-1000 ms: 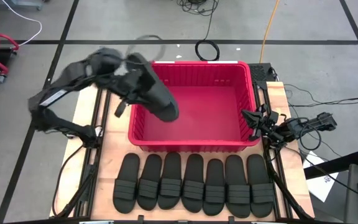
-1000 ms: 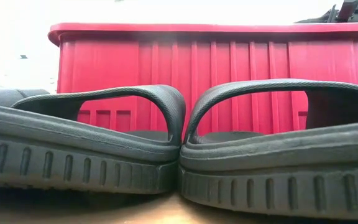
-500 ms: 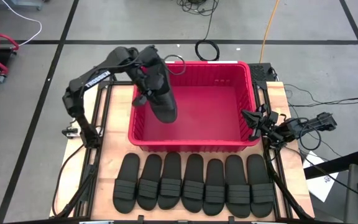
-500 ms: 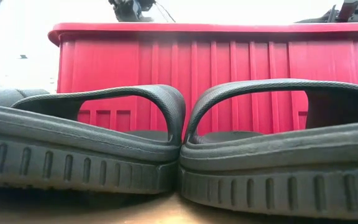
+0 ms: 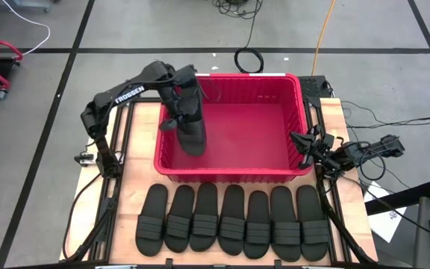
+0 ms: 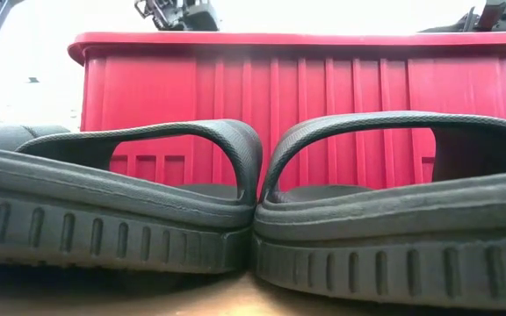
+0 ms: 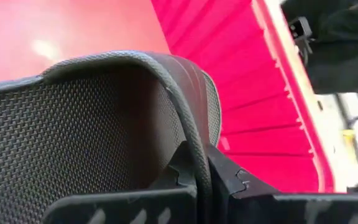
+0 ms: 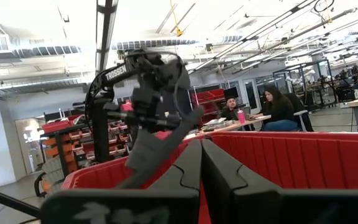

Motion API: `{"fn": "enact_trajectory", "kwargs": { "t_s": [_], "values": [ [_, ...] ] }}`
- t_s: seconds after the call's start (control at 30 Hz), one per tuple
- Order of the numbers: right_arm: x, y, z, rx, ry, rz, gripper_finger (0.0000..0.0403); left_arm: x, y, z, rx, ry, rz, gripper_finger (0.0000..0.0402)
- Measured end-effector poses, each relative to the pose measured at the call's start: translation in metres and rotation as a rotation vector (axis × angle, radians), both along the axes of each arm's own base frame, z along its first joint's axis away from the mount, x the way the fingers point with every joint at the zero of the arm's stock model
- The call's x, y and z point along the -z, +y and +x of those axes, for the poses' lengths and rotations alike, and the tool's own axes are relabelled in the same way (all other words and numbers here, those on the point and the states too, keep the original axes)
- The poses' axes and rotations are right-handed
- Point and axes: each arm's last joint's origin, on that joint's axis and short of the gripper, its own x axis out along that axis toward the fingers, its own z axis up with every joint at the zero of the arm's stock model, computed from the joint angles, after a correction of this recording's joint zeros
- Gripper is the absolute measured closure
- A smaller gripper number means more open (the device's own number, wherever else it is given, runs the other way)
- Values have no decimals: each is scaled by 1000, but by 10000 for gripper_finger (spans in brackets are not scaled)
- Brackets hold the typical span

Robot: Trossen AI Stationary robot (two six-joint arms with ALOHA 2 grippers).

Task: Pick and place slides into bin
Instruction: Put the slipper into the bin

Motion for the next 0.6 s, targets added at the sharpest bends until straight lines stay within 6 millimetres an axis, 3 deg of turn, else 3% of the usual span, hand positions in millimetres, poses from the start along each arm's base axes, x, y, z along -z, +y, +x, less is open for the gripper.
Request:
{"fn": "enact_trajectory", "kwargs": {
  "t_s": [0.23,0.6],
  "values": [
    [0,0,0,0,0,0,403,39,1,-3,26,65,-63,401],
    [0,0,0,2,2,-2,403,74,3,-3,50,49,-44,401]
  ]
}}
